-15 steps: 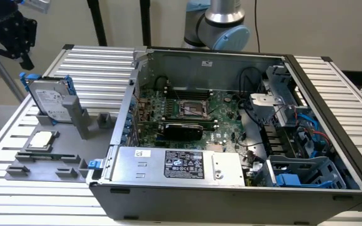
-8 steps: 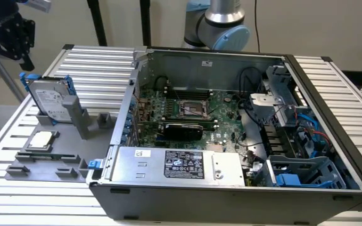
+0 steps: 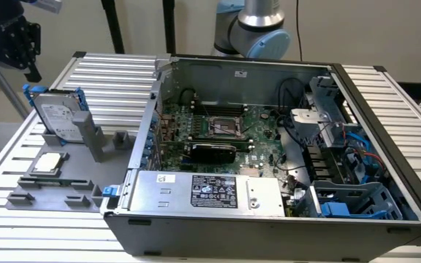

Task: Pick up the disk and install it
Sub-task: 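Pick up the disk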

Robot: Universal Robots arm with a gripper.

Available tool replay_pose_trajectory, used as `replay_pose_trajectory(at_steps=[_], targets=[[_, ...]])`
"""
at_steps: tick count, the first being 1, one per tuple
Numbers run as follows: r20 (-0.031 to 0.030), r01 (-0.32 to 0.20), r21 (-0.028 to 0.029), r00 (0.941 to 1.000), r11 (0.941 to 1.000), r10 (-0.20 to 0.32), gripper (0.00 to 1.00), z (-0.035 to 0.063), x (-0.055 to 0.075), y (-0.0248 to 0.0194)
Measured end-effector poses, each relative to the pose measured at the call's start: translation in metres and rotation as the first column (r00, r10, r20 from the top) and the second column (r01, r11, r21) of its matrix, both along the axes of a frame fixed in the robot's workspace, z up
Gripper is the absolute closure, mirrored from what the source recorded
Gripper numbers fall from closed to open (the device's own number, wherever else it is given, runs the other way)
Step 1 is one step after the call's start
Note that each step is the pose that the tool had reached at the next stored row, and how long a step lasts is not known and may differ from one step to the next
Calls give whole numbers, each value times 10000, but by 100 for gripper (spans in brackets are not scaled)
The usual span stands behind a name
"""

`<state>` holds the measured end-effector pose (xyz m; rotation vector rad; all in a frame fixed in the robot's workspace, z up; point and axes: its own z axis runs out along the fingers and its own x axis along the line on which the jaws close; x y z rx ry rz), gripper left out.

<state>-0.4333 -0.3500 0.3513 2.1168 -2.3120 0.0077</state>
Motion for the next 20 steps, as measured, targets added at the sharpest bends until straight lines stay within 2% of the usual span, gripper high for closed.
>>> replay_pose_trajectory(at_steps=[1,5,6,7,8,17,20], targets=[[-40,-1,-21,10000,10000,1,100,-1,0,4],[-299,-6,-139,9996,9999,2,100,-13,0,10],[-344,-8,-159,9994,9999,2,100,-16,0,10],[-355,-9,-169,9994,9999,3,100,-17,0,12],[-358,-11,-173,9994,9999,4,0,-16,-1,14],[-329,-295,-175,9990,9994,289,0,-16,0,19],[-286,-433,-175,9987,9989,428,0,-22,0,20]])
